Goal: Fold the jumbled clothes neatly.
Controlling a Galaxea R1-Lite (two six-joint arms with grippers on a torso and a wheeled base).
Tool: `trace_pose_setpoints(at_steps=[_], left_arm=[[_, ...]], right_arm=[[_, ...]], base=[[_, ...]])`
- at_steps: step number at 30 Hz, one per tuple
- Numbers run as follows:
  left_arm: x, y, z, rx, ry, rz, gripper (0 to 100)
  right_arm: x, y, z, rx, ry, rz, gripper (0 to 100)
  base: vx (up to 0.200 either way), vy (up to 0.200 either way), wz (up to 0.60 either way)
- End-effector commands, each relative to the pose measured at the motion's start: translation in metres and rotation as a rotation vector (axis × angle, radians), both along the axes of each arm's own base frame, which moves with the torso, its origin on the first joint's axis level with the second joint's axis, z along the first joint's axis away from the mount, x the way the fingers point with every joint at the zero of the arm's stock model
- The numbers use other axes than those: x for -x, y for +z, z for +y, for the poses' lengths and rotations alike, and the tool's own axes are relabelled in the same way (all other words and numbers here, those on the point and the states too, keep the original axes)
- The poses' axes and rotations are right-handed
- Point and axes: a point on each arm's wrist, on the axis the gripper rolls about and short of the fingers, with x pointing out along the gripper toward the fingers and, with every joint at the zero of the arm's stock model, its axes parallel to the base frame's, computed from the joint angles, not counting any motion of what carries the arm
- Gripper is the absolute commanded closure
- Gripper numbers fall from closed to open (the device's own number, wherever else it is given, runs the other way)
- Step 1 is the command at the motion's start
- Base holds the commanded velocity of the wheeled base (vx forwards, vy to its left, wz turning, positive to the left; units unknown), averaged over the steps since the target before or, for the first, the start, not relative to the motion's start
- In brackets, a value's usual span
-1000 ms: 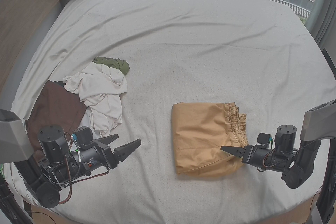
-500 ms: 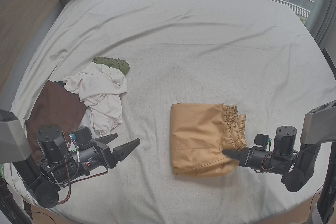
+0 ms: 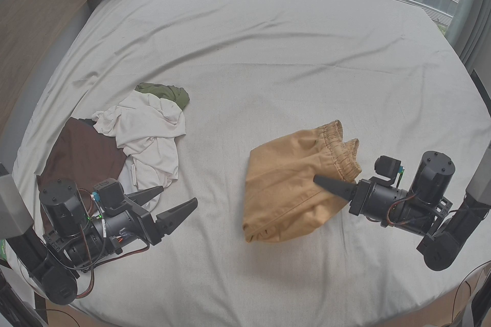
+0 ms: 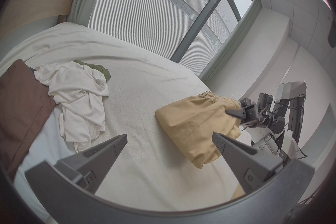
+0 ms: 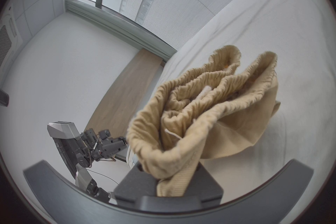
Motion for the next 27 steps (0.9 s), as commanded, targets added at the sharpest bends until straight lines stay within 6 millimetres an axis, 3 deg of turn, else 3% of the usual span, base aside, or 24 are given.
trace_pose_setpoints(at_steps=[1, 12, 23, 27], left_arm=[[0.002, 0.005, 0.001, 0.011, 0.000, -0.018, 0], [0.001, 0.006, 0.004, 0.016, 0.010, -0.021, 0], [0.001, 0.007, 0.005, 0.026, 0.005, -0.014, 0], [0.001, 0.007, 0.004, 0.032, 0.004, -0.009, 0]], right_arm=[[0.002, 0.022, 0.005, -0.038, 0.021, -0.079, 100], [-0.012, 0.039, 0.021, -0.053, 0.045, -0.106, 100], [-0.044, 0.079, 0.037, -0.075, 0.046, -0.150, 100], [-0.059, 0.083, 0.044, -0.073, 0.043, -0.147, 100]], base=[[0.000, 0.000, 0.00], [0.000, 0.000, 0.00], [0.000, 0.000, 0.00], [0.000, 0.000, 0.00]])
